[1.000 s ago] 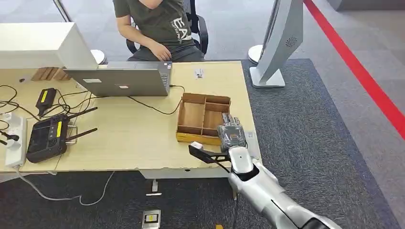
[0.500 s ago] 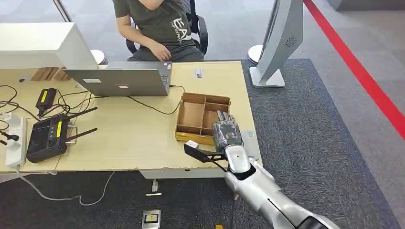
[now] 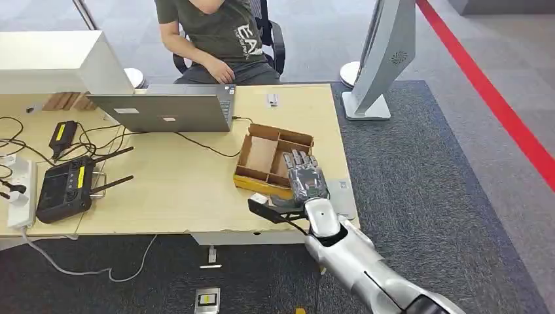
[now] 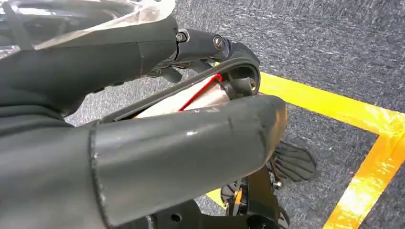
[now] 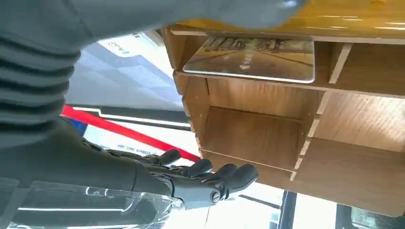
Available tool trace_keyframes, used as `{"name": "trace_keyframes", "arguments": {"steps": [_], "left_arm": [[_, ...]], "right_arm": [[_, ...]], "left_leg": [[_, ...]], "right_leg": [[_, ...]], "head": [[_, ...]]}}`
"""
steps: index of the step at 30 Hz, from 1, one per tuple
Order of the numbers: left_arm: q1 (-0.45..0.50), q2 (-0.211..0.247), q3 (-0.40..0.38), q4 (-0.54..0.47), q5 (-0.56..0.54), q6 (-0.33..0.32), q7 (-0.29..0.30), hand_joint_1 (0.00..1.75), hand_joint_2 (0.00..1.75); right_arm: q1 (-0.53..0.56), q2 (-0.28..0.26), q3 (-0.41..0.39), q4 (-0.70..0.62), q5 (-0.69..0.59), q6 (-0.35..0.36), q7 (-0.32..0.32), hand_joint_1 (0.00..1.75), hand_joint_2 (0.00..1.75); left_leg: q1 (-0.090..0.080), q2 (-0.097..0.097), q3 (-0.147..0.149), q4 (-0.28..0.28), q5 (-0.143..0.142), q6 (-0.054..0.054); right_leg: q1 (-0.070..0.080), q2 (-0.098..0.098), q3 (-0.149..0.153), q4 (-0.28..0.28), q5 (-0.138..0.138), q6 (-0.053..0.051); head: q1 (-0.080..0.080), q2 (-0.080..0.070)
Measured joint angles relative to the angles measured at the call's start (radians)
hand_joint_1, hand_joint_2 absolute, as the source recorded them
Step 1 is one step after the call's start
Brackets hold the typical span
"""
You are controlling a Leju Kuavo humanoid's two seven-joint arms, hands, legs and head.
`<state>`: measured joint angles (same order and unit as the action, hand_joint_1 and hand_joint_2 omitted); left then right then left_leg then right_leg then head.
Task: Pass the card to the sensor for recognition and then transmit it.
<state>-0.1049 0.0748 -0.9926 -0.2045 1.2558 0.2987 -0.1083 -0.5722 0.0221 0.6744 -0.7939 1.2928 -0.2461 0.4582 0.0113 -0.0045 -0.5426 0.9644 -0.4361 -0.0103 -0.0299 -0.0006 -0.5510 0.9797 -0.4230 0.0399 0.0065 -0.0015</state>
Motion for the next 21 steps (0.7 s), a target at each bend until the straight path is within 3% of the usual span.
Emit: {"name": "trace_keyframes", "arguments": {"steps": [12,13,21], "left_arm": [[0.0,-0.003,-0.001,0.0,0.003,0.001,-0.003,0.0,0.0],[0.0,-0.003,-0.001,0.0,0.004,0.001,-0.004,0.0,0.0],[0.0,-0.003,-0.001,0.0,0.01,0.001,-0.01,0.0,0.0]], "right_arm": [[-0.001,-0.003,0.016,0.0,0.005,0.013,0.0,0.0,0.0],[-0.001,-0.002,0.016,0.0,0.006,0.013,-0.003,0.0,1.75],[-0.001,0.016,0.022,0.0,0.0,0.013,-0.024,0.0,1.75]], "left_leg": [[0.0,0.0,0.0,0.0,0.0,0.0],[0.0,0.0,0.0,0.0,0.0,0.0],[0.0,0.0,0.0,0.0,0.0,0.0]], "right_leg": [[0.0,0.0,0.0,0.0,0.0,0.0],[0.0,0.0,0.0,0.0,0.0,0.0],[0.0,0.0,0.0,0.0,0.0,0.0]], "head": [[0.0,0.0],[0.0,0.0],[0.0,0.0]]}}
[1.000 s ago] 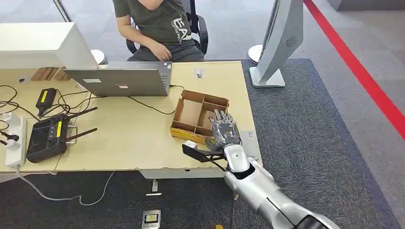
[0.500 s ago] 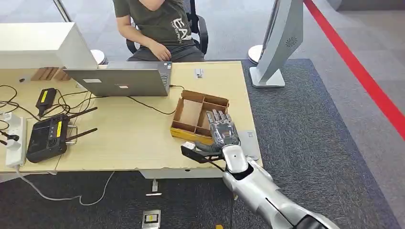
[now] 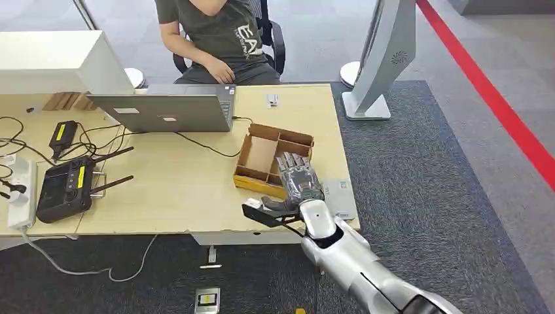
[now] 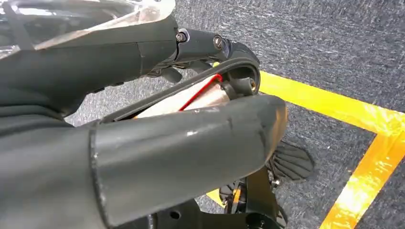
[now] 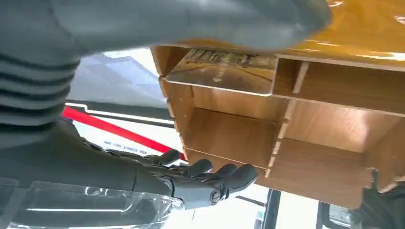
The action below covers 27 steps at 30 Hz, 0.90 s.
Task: Pass the card to the sensor for recognition and then transmit it.
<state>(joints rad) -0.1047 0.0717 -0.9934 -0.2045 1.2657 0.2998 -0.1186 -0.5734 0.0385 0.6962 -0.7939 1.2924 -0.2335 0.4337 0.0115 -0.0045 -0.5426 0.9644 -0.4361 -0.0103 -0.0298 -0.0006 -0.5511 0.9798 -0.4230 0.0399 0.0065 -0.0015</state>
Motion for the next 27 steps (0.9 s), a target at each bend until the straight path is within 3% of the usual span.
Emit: {"name": "trace_keyframes", "arguments": {"steps": [20,21,22,27], "left_arm": [[0.0,0.0,0.0,0.0,-0.01,0.0,0.001,0.0,0.0],[0.0,0.0,0.0,0.0,-0.01,0.0,0.001,0.0,0.0],[0.0,0.0,0.0,0.0,-0.011,0.0,0.001,0.0,0.0],[0.0,0.0,0.0,0.0,-0.015,0.0,0.001,0.0,0.0]], "right_arm": [[0.001,0.005,0.019,0.0,-0.007,0.019,0.015,0.0,1.75],[0.001,0.003,0.019,0.0,-0.008,0.021,0.02,0.0,0.0],[0.002,0.001,0.02,-0.001,-0.01,0.021,0.024,0.0,1.75],[0.003,-0.006,0.022,-0.002,-0.011,0.026,0.042,0.0,1.75]], "left_leg": [[0.0,0.0,0.0,0.0,0.0,0.0],[0.0,0.0,0.0,0.0,0.0,0.0],[0.0,0.0,0.0,0.0,0.0,0.0],[0.0,0.0,0.0,0.0,0.0,0.0]], "right_leg": [[0.0,0.0,0.0,0.0,0.0,0.0],[0.0,0.0,0.0,0.0,0.0,0.0],[0.0,0.0,0.0,0.0,0.0,0.0],[0.0,0.0,0.0,0.0,0.0,0.0]], "head": [[0.0,0.0],[0.0,0.0],[0.0,0.0],[0.0,0.0]]}}
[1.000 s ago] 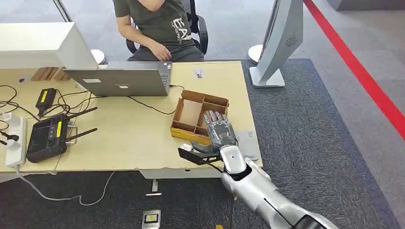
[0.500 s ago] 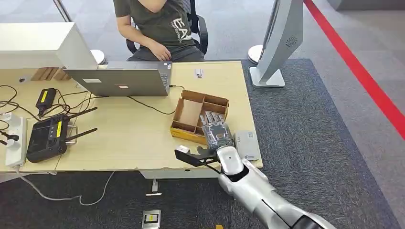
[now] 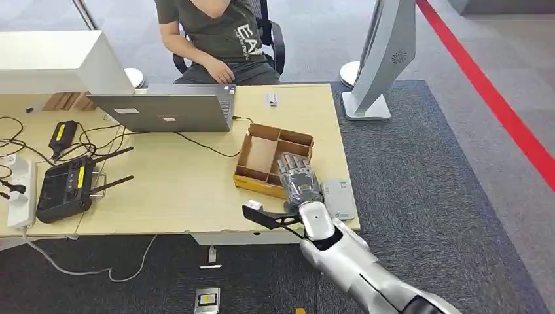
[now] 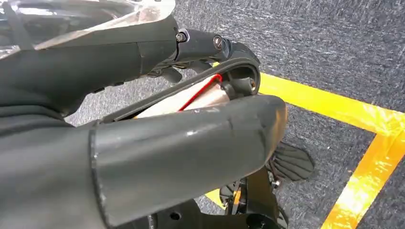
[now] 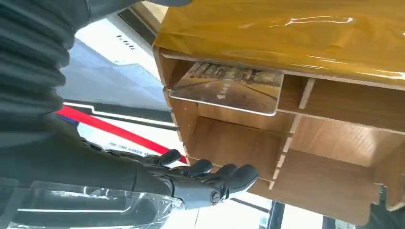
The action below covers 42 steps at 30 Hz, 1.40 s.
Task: Pass the card to the sensor for recognition and then transmit it.
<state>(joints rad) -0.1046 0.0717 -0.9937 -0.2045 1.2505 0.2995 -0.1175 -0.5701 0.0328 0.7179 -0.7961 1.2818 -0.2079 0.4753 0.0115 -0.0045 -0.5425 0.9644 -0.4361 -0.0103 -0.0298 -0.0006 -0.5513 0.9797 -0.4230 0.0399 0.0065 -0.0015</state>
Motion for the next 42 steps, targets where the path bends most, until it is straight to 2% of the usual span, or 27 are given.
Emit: {"name": "trace_keyframes", "arguments": {"steps": [1,2,17,42], "left_arm": [[0.0,0.0,0.0,0.0,0.0,0.0,0.0,0.0,0.0],[0.0,0.0,0.0,0.0,-0.001,0.0,0.0,0.0,0.0],[0.0,0.0,-0.001,0.0,-0.009,-0.004,0.0,0.0,0.0],[0.0,0.0,-0.009,0.0,-0.001,-0.006,0.0,0.0,0.0]], "right_arm": [[0.0,-0.001,0.0,0.0,0.0,0.002,0.002,1.5,1.75],[0.0,-0.002,0.0,0.0,0.0,0.004,0.002,1.75,1.75],[0.001,-0.01,0.006,-0.009,-0.025,0.01,0.0,1.75,1.75],[-0.006,0.011,0.01,-0.045,-0.013,0.031,-0.012,1.75,1.75]], "left_leg": [[0.0,0.0,0.0,0.0,0.0,0.0],[0.0,0.0,0.0,0.0,0.0,0.0],[0.0,0.0,0.0,0.0,0.0,0.0],[0.0,0.0,0.0,0.0,0.0,0.0]], "right_leg": [[0.0,0.0,0.0,0.0,0.0,0.0],[0.0,0.0,0.0,0.0,0.0,0.0],[0.0,0.0,0.0,0.0,0.0,0.0],[0.0,0.0,0.0,0.0,0.0,0.0]], "head": [[0.0,0.0],[0.0,0.0],[0.0,0.0],[0.0,0.0]]}}
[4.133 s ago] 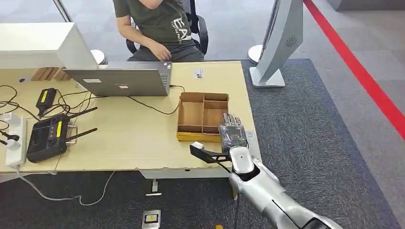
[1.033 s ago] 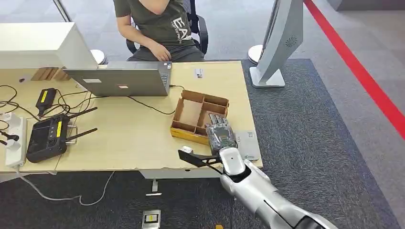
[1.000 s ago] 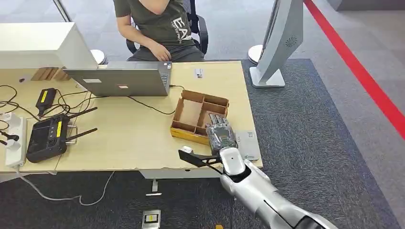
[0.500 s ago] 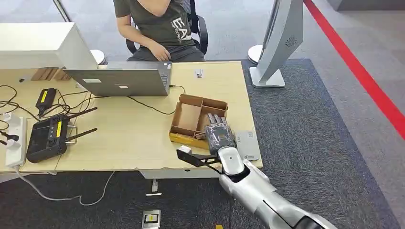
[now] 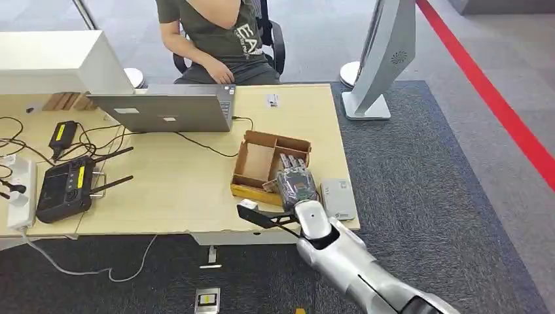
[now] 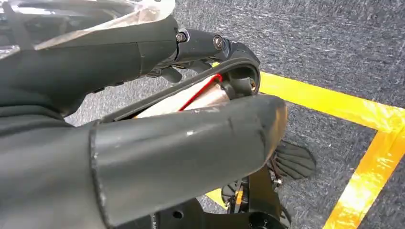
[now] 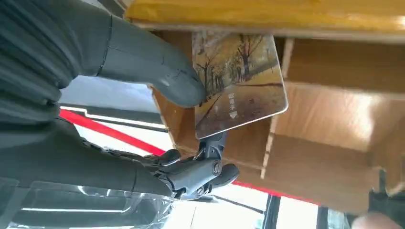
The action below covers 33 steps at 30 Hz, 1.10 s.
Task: Pass the card to the sensor for recognition and then transmit it.
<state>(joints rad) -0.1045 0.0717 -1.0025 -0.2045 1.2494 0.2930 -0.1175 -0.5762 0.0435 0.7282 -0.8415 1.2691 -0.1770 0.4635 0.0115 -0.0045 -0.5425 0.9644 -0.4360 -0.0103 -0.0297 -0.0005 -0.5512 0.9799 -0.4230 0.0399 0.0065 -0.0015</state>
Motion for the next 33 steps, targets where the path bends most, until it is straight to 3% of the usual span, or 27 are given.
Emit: {"name": "trace_keyframes", "arguments": {"steps": [12,33], "left_arm": [[0.0,0.0,0.0,0.0,0.0,0.0,0.0,0.0,0.0],[0.0,0.0,0.0,0.0,0.011,0.004,-0.006,0.0,0.0]], "right_arm": [[-0.03,-0.015,0.0,-0.102,0.027,0.048,0.016,1.75,1.75],[-0.03,-0.01,0.0,-0.104,0.045,0.028,0.004,1.75,1.75]], "left_leg": [[0.0,0.0,0.0,0.0,0.0,0.0],[0.0,0.0,0.0,0.0,0.0,0.0]], "right_leg": [[0.0,0.0,0.0,0.0,0.0,0.0],[0.0,0.0,0.0,0.0,0.0,0.0]], "head": [[0.0,0.0],[0.0,0.0]]}}
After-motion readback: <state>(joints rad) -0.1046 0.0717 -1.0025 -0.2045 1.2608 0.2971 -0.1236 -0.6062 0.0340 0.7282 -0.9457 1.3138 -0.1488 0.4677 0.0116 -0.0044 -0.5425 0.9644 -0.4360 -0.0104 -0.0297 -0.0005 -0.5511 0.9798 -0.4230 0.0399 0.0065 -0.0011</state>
